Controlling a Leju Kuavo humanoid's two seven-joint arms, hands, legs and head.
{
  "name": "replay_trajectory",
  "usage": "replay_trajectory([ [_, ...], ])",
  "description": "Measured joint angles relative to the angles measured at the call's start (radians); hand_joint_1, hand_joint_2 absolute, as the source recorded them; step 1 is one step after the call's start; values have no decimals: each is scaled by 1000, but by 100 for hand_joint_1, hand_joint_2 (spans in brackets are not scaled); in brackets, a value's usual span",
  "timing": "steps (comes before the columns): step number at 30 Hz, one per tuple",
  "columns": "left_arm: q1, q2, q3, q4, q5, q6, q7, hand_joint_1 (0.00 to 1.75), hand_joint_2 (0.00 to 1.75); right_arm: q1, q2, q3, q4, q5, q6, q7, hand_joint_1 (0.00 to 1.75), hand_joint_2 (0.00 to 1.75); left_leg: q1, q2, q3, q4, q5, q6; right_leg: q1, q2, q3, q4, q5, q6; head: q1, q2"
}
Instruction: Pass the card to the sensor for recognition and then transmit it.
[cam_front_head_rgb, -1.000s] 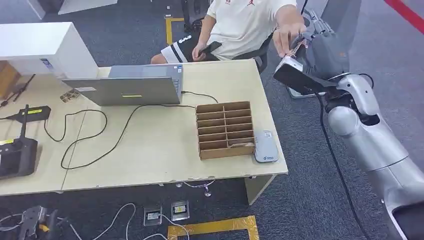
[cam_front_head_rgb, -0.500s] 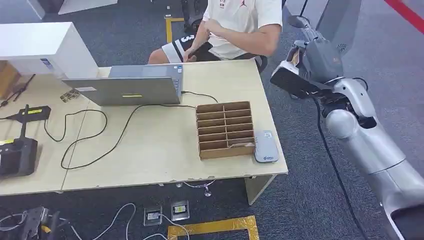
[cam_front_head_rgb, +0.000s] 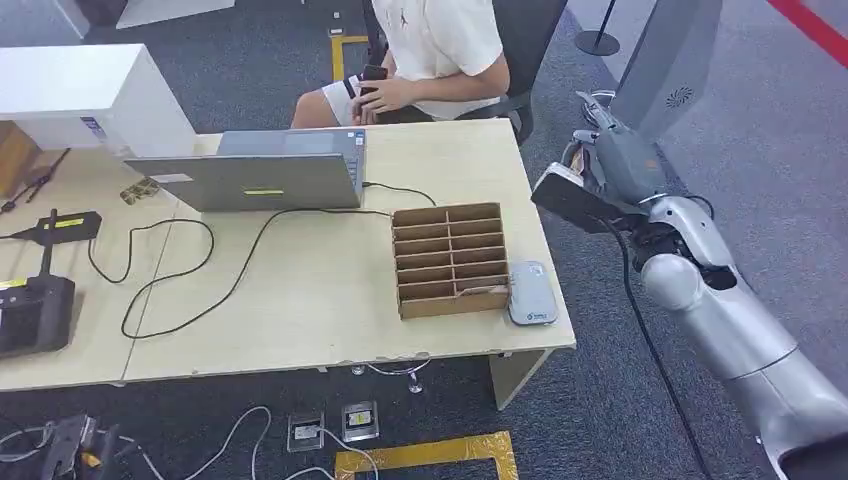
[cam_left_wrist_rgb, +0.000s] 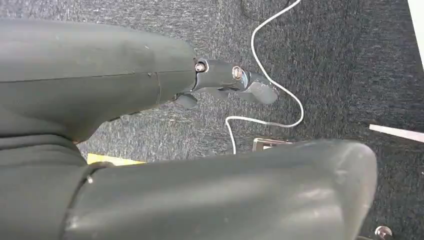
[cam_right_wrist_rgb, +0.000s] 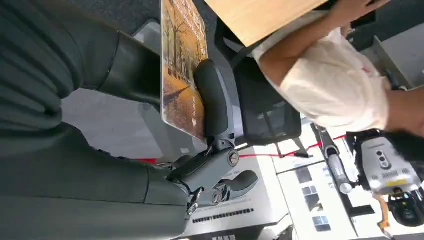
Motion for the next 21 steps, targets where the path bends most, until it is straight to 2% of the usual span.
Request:
replay_trajectory([
  [5, 0, 1, -6, 0, 10, 0, 6, 0, 0, 21, -6, 0, -10, -7, 18, 15, 175, 175, 0, 1, 0, 0, 0, 0, 0, 0, 0, 0, 0, 0, 1, 0],
  [8, 1, 18, -13, -27, 4, 0, 28, 0, 0, 142, 0, 28, -53, -17, 39, 69, 175, 175, 0, 1, 0, 0, 0, 0, 0, 0, 0, 0, 0, 0, 0, 0],
  [9, 2, 22, -15, -33, -3, 0, 28, 0, 0, 151, 4, 32, -56, -15, 42, 73, 175, 175, 0, 1, 0, 0, 0, 0, 0, 0, 0, 0, 0, 0, 1, 0],
  [21, 17, 94, -43, -142, -56, 0, 37, 0, 0, 173, 53, 87, -40, -8, 46, 84, 175, 175, 1, 1, 0, 0, 0, 0, 1, 0, 0, 0, 0, 0, 1, 0],
])
